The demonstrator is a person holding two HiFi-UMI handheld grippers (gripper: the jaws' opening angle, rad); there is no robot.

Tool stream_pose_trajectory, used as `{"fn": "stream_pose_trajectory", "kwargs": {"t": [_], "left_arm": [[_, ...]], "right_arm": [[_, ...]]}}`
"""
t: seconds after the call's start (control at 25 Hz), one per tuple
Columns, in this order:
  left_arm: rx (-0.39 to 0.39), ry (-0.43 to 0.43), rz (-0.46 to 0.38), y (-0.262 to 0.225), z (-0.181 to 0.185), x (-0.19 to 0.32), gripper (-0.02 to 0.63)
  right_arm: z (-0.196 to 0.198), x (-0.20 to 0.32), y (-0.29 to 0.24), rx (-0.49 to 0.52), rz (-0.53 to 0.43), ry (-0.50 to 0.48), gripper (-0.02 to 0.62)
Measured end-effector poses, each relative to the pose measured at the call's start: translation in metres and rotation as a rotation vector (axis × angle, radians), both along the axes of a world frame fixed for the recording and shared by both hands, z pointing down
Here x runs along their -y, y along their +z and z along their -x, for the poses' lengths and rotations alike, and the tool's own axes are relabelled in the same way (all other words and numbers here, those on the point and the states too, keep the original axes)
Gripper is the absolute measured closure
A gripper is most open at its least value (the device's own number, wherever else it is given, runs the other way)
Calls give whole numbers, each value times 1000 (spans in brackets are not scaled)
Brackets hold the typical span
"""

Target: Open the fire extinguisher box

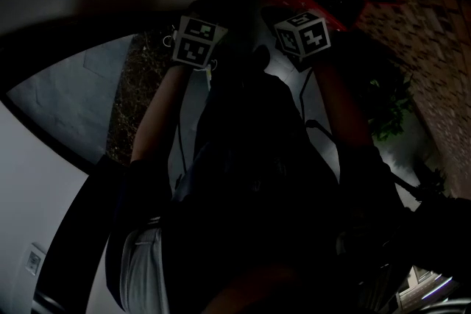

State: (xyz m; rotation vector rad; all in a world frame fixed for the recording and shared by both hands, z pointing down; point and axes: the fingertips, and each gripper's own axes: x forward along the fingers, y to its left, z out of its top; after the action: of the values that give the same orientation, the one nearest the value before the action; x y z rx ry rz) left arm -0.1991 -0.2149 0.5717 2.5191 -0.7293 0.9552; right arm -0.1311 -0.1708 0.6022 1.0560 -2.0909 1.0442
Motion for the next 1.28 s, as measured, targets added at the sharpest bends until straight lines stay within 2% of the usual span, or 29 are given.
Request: {"fn": "stream_pose_trajectory", "kwargs": {"t": [0.24,0.56,0.72,1.0,1.16,1.28], "left_arm": [[-3,25,-48,-21,-15,0,611],[-36,30,-154,-79,-37,7,611],[-60,45,-238,-116,-44,0,611],[-157,20,-373,-188,-55,-2,611],[-153,74,-472,-220,-65,-15,611],[-174,85,-487,-239,-63,-17,611]], "right_arm": [[-14,7,-17,61,0,88,594],[-22,26,-72,132,-113,120,594],[-20,28,-111,219,-199,165,594],[-27,37,-183,252,-389,166,594],[-37,33,-208,243,-455,199,594],[-34,41,-216,261,-469,208,594]]}}
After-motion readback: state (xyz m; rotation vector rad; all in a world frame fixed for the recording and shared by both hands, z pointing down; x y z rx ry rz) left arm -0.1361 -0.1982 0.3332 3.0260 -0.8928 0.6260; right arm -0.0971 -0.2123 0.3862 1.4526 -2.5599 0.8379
